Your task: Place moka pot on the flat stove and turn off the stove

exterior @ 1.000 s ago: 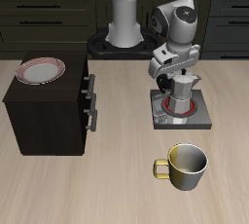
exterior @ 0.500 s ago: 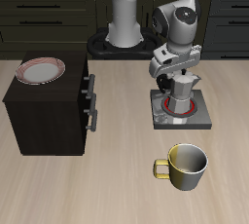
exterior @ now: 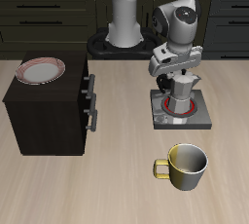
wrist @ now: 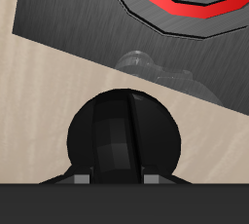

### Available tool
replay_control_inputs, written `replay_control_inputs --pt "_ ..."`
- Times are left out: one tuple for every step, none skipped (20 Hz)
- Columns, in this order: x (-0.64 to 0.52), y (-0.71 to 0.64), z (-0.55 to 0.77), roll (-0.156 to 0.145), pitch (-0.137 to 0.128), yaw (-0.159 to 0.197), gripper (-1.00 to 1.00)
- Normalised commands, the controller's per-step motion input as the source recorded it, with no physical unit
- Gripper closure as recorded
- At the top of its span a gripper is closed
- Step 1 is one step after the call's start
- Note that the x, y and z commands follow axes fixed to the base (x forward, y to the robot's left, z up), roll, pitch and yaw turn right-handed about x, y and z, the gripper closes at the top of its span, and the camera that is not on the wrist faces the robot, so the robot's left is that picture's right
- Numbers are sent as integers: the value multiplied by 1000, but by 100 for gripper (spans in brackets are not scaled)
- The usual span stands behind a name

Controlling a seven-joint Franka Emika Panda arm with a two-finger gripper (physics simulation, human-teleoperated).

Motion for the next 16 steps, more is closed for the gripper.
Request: replay_control_inputs --pt "23 256 -33 0 0 0 100" --pt "252 -183 100 -52 -22 -136 100" --pt "170 49 -84 16 50 -60 100" --pt "165 226 -68 -5 44 -41 100" --pt "184 31 -98 48 12 -60 100" --pt "119 161 -42 -50 20 -84 100" --pt "29 403 -25 51 16 -44 100" --pt "60 271 -3 43 -5 -7 100" --pt "25 -6 108 7 49 -139 100" --pt "37 184 145 11 -77 -39 100" --pt "60 -81 245 12 74 -168 100" --pt "62 90 96 -10 -30 -29 100" --pt "84 -2 149 6 16 -87 100" --pt "116 191 73 -22 -27 -36 100" --pt "181 20 13 7 61 -101 100" --pt "53 90 33 7 -20 -11 100"
